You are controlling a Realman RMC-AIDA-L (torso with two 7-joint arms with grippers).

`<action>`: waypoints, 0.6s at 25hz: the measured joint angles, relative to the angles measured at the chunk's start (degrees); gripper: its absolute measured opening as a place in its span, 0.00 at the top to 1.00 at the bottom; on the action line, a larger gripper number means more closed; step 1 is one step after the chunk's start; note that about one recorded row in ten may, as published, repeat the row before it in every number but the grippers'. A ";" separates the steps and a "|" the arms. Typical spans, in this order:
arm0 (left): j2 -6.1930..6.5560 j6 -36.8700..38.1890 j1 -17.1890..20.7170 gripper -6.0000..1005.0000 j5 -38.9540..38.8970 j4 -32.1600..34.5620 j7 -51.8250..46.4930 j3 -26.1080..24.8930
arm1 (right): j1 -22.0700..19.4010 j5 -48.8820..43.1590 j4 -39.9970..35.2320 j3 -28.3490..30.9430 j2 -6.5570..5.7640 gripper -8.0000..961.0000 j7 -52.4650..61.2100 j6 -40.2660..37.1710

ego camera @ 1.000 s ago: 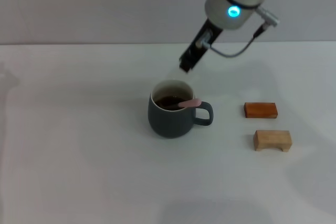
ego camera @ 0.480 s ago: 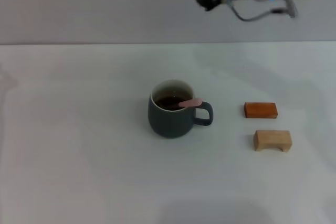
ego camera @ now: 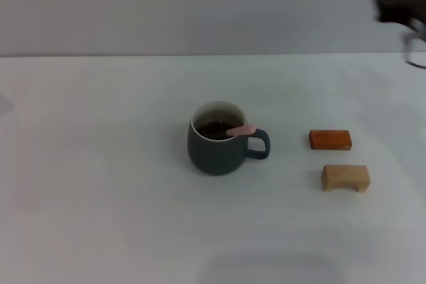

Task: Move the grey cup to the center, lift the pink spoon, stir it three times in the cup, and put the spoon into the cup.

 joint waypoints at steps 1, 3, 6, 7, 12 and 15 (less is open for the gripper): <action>0.00 0.00 0.04 1.00 0.00 0.00 -0.01 -0.01 | 0.00 0.00 0.00 0.00 0.00 0.81 0.00 0.00; 0.01 0.01 0.14 1.00 -0.01 0.00 -0.02 -0.02 | -5.37 0.25 0.21 -2.91 -0.04 0.81 0.56 -9.71; 0.02 0.03 0.45 1.00 0.00 0.00 -0.15 -0.37 | -7.79 0.15 -1.18 -5.24 -0.15 0.81 1.69 -17.23; 0.02 0.04 0.51 1.00 0.03 -0.01 -0.18 -0.55 | -8.60 -0.21 -2.25 -6.63 -0.23 0.81 2.85 -20.93; -0.02 0.06 0.80 1.00 0.12 -0.06 -0.20 -0.86 | -10.07 -14.63 -11.72 -10.90 -0.56 0.81 19.23 -36.27; 0.02 0.07 1.01 1.00 0.13 -0.08 -0.22 -0.86 | -9.38 -33.95 -23.95 -9.53 -0.55 0.81 41.85 -49.08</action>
